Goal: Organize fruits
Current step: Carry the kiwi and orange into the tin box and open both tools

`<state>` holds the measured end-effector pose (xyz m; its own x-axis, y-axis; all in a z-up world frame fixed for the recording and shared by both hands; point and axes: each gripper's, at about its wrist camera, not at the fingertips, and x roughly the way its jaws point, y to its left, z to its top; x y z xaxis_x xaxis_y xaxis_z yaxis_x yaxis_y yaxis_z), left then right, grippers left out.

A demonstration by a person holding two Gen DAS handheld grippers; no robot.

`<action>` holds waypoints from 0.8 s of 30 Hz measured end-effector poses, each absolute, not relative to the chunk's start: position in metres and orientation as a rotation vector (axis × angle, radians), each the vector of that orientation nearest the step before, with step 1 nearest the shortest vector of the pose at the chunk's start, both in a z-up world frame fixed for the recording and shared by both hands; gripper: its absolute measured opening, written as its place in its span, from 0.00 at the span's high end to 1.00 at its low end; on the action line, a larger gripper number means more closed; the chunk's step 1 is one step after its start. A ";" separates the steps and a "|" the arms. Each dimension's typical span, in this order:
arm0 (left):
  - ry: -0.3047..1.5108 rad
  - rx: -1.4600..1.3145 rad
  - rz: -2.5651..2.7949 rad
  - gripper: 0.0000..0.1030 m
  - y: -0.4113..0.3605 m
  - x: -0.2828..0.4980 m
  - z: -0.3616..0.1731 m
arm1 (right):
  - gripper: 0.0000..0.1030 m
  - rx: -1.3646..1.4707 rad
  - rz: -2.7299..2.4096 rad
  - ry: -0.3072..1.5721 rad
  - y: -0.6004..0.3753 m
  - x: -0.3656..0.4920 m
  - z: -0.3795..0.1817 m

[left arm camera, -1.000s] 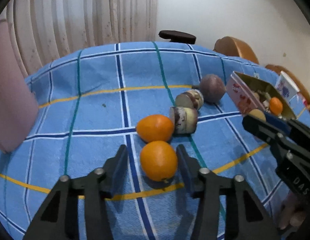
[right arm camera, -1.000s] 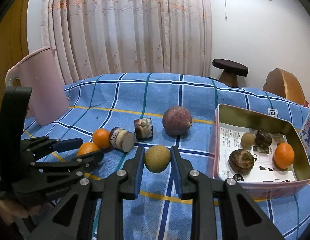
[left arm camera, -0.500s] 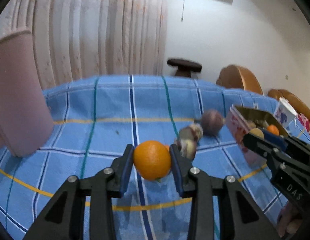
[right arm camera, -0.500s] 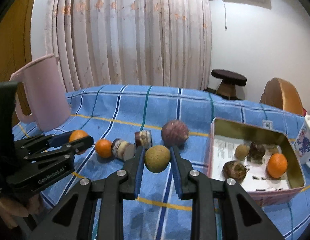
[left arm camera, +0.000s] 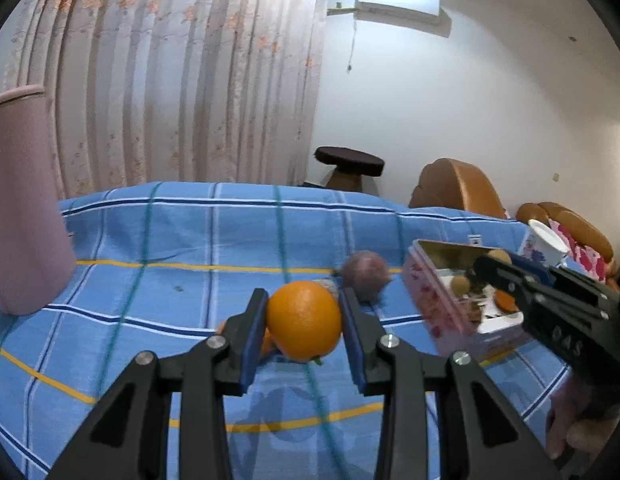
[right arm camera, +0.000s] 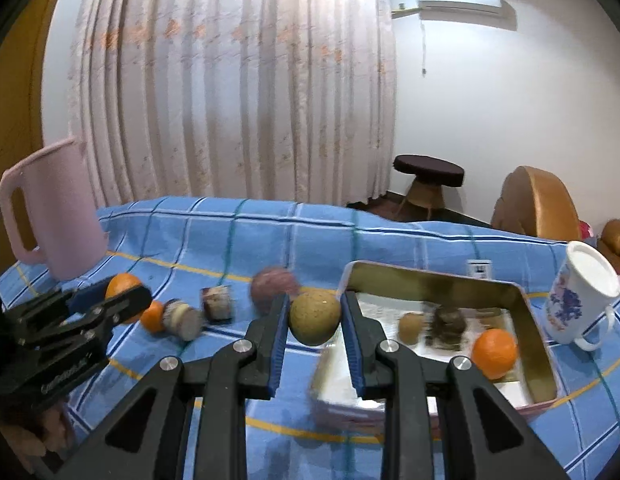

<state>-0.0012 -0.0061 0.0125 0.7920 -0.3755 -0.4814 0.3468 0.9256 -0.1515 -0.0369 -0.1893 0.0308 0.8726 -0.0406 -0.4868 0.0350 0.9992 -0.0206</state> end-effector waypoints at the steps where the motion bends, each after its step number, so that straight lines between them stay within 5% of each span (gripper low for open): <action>1: 0.525 -0.055 -0.400 0.63 -0.011 -0.003 0.013 | 0.73 -0.004 -0.050 0.504 -0.197 -0.038 0.033; 24: 0.567 0.031 -0.538 0.63 -0.165 0.004 0.016 | 0.73 0.174 -0.193 0.568 -0.348 -0.039 0.026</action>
<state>0.0040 -0.1649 0.0155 0.7100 -0.4763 -0.5187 0.4929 0.8622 -0.1169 -0.0387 -0.3477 0.0263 0.8256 -0.1329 -0.5484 0.2288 0.9672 0.1102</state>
